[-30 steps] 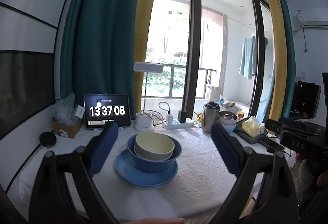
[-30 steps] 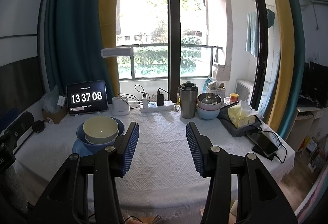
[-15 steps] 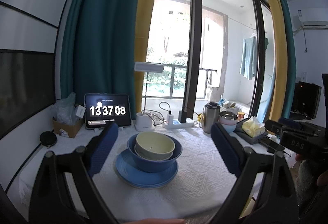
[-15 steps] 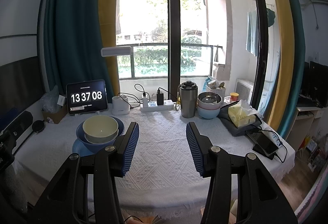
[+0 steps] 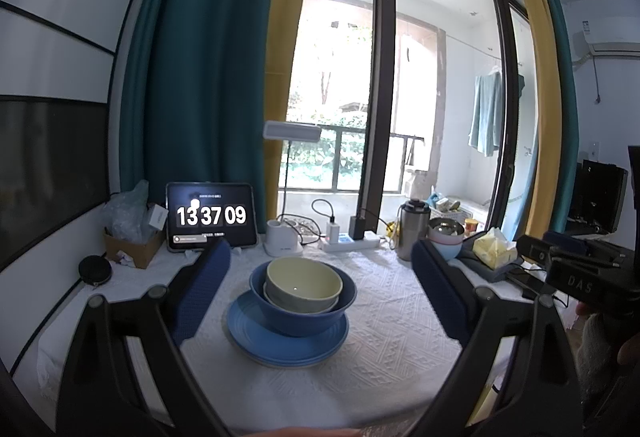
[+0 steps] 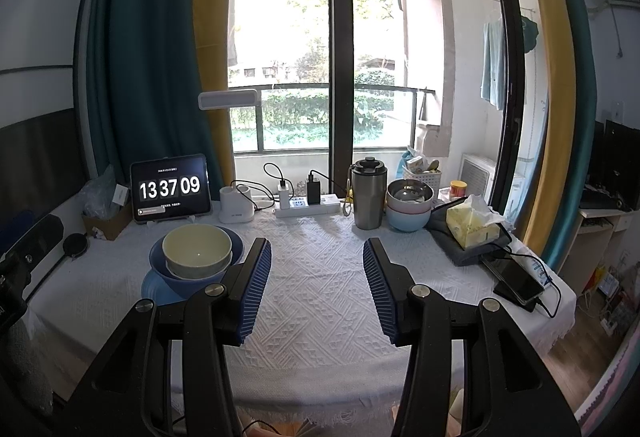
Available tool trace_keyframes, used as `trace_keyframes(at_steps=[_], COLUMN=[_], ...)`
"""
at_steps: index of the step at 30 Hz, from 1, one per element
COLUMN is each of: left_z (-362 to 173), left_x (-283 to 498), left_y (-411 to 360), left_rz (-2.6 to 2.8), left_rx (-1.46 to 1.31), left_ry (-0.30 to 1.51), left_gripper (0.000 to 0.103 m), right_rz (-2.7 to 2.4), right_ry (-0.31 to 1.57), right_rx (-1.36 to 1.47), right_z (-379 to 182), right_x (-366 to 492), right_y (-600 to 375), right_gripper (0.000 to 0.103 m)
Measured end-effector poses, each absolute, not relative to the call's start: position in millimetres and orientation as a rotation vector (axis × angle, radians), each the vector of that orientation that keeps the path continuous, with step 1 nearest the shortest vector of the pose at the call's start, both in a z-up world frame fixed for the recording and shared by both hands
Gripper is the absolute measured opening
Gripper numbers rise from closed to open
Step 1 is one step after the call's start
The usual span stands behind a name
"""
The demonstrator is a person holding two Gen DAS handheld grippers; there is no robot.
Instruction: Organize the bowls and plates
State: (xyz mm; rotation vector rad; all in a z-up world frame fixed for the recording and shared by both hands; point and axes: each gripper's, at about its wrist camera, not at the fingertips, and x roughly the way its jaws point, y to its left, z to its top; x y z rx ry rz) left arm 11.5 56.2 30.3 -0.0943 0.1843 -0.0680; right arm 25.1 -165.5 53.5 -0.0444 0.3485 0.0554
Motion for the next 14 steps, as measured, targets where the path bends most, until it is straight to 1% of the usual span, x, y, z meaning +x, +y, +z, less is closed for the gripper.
trace_keyframes(at_steps=[14], left_z=[28.1], left_x=[8.6], left_y=[56.0], left_rz=[-0.075], left_rx=[-0.097], left_ry=[0.186], left_gripper=[0.093], right_rz=[0.057], right_ry=[0.348], right_rx=[-0.044], right_z=[53.8], right_x=[26.1], right_y=[-165.6], right_gripper=[0.051])
